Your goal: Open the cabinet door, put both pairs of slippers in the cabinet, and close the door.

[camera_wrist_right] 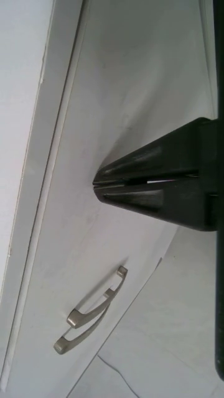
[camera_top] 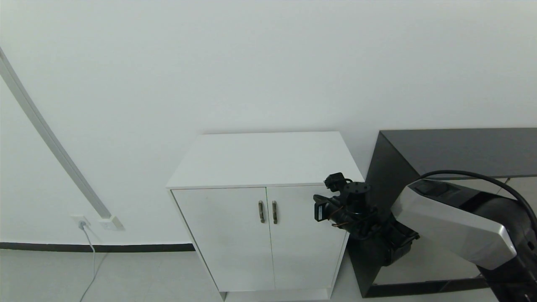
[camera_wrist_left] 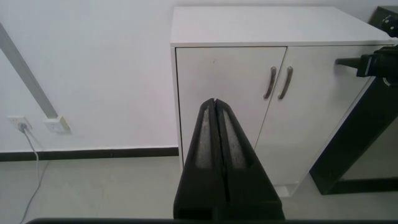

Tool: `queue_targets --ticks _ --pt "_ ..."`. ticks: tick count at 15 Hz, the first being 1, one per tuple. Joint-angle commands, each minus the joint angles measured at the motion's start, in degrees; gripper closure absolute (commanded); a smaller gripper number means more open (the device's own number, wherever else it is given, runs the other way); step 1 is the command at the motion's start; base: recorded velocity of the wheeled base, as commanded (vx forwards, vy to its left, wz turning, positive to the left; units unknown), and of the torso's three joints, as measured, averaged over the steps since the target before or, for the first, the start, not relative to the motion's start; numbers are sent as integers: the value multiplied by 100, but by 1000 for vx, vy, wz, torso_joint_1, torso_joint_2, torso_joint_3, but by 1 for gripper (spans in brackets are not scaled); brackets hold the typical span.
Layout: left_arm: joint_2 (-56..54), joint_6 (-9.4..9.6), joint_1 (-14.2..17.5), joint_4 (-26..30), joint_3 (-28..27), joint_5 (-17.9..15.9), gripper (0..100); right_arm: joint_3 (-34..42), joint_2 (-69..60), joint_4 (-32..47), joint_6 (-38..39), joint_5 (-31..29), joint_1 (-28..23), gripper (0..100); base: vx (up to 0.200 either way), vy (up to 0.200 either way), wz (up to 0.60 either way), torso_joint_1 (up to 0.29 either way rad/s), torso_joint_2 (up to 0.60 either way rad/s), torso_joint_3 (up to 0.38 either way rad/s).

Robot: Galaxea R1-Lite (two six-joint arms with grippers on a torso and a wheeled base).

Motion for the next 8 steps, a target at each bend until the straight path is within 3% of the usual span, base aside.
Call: queue_targets --ticks 1,8 --pt "4 -2 1 -1 1 1 100 -13 5 -2 2 -1 2 100 0 0 0 0 0 0" --pt "4 -2 1 -1 1 1 100 -75 75 -2 2 -1 2 100 0 0 0 0 0 0"
